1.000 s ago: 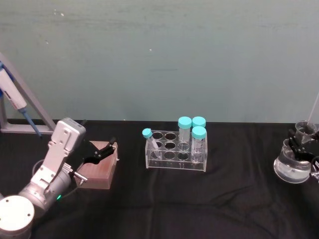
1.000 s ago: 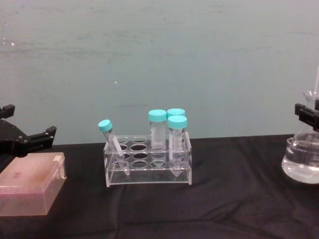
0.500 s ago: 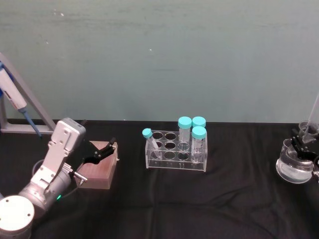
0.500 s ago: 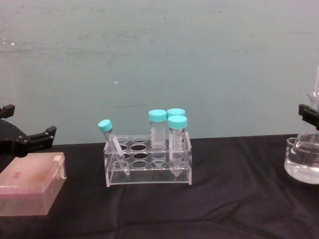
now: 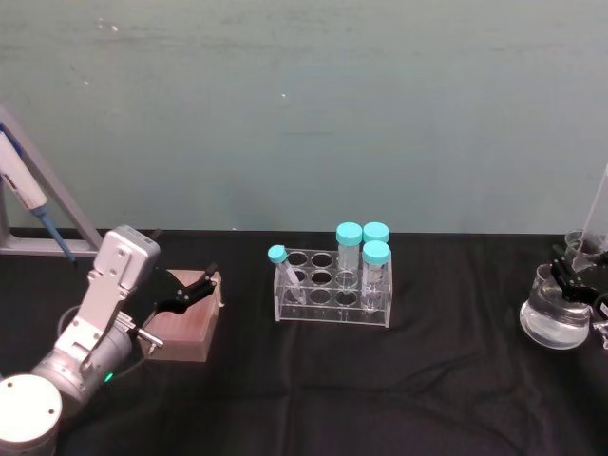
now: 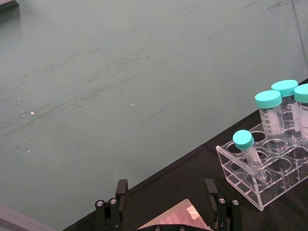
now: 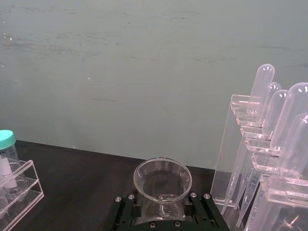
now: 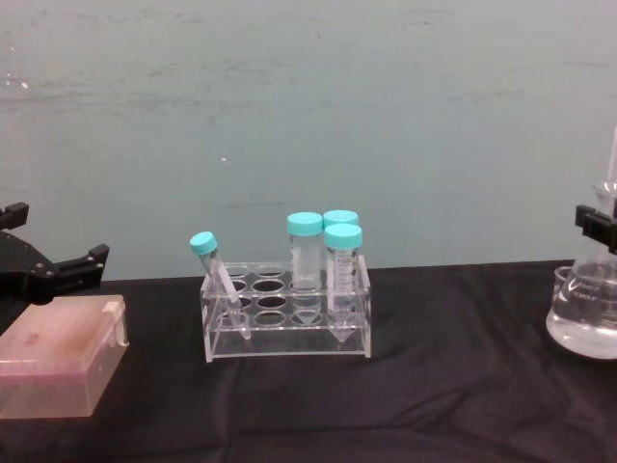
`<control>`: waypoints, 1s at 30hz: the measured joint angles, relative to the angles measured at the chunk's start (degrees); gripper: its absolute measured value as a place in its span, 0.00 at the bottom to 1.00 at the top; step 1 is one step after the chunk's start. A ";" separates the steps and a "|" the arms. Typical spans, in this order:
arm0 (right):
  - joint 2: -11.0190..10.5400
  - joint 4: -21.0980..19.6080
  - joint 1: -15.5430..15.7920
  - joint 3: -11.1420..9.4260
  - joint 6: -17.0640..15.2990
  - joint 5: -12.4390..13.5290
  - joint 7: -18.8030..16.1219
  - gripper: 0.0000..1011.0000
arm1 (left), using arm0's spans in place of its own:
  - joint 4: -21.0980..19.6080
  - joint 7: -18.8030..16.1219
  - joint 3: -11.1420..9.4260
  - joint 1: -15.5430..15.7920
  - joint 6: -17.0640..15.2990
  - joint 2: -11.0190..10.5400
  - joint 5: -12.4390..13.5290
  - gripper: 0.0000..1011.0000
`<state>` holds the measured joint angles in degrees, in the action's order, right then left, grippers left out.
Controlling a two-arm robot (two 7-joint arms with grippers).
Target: Place the experimental apparatus aside using one hand.
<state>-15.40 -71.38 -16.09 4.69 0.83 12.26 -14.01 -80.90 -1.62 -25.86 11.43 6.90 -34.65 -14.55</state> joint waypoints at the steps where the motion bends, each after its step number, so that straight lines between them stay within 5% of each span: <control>1: 0.03 0.16 -0.09 -0.02 -0.04 0.09 -0.11 0.45 | 0.00 0.00 0.00 0.00 0.00 0.00 0.00 0.99; 30: 0.24 2.31 -1.91 0.27 -1.79 2.57 -1.71 0.45 | 0.00 0.00 0.00 0.00 0.01 0.00 0.00 0.99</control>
<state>-15.15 -69.06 -18.01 4.95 -0.96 14.84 -15.72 -80.90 -1.62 -25.86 11.43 6.91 -34.64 -14.55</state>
